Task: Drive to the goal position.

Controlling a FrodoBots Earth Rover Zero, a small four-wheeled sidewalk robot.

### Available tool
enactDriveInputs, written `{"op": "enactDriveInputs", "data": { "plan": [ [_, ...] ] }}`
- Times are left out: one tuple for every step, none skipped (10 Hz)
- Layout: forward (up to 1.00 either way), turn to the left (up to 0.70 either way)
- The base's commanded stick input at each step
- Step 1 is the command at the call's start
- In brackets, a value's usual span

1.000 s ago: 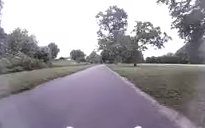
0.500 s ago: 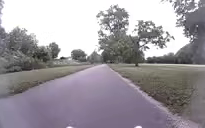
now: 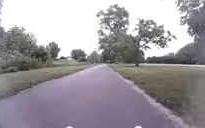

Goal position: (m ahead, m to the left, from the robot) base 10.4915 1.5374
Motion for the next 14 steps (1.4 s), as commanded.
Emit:
{"op": "enactDriveInputs", "data": {
  "plan": [
    [0.70, 0.00],
    [0.70, 0.00],
    [0.70, 0.00],
    [0.70, 0.00],
    [0.70, 0.00],
    [0.70, 0.00],
    [0.70, 0.00],
    [0.70, 0.00],
    [0.70, 0.00],
    [0.70, 0.00],
    [0.70, 0.00],
    [0.70, 0.00],
    [0.70, 0.00],
    [0.70, 0.00]
  ]
}}
